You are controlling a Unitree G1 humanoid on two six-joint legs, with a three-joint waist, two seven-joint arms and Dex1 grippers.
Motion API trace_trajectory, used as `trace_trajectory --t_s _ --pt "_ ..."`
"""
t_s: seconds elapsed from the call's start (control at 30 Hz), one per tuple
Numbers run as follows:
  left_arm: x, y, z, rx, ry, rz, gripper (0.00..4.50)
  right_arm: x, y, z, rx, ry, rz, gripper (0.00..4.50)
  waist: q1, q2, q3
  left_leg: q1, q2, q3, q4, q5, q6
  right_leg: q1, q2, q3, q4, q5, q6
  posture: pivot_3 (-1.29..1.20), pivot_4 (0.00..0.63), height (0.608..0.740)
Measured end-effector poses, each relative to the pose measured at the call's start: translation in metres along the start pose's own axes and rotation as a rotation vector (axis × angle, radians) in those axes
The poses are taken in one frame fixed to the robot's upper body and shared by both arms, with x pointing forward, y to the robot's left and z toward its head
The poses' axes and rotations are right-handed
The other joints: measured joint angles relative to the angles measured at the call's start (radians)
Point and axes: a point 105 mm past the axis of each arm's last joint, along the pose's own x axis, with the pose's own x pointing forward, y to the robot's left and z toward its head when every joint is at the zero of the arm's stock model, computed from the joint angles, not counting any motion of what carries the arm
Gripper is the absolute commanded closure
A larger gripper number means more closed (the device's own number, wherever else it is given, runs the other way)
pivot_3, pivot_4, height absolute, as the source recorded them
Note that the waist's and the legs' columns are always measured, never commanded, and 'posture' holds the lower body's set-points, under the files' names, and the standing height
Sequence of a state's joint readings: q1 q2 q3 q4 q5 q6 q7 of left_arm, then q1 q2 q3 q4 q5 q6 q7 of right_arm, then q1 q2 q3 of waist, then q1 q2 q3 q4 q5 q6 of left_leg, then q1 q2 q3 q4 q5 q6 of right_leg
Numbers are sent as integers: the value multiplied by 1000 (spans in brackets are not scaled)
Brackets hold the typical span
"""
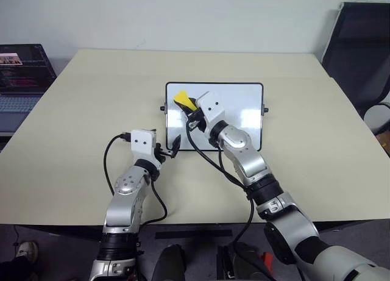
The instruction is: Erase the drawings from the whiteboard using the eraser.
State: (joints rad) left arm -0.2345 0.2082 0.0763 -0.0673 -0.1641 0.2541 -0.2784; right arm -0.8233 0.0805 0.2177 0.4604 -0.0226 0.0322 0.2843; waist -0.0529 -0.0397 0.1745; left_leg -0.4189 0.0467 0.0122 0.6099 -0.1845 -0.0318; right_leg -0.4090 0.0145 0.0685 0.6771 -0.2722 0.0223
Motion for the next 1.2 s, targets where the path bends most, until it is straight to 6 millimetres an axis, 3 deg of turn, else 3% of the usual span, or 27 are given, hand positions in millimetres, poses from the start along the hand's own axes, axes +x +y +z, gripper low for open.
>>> trace_trajectory --t_s 0.3,0.5,0.67,1.0,1.2 --pt "1 -2 2 -5 -4 -23 0 15 -11 1 -45 24 -33 3619 -4 0 0 0 0 1 0 0 0 -1 0 0 1 0 0 0 150 740" --pt "1 -1 3 -2 -3 -24 0 20 -14 -12 -127 123 -38 3619 -3 0 0 0 0 1 0 0 0 -1 0 1 0 1 -1 0 150 740" --pt "2 0 2 -1 2 -21 0 4 4 -44 -151 233 36 3619 -3 0 0 -1 0 1 -1 0 0 -1 0 1 1 1 -1 0 150 740" --pt "0 0 5 0 -4 -10 0 -25 26 -63 -210 328 171 3619 -3 0 0 0 0 0 0 0 0 -1 0 0 1 0 0 0 150 740" --pt "-3 2 1 -4 7 4 0 -20 26 -59 -205 322 164 3619 -3 0 0 0 0 0 0 0 0 -1 0 0 2 0 0 0 150 740"
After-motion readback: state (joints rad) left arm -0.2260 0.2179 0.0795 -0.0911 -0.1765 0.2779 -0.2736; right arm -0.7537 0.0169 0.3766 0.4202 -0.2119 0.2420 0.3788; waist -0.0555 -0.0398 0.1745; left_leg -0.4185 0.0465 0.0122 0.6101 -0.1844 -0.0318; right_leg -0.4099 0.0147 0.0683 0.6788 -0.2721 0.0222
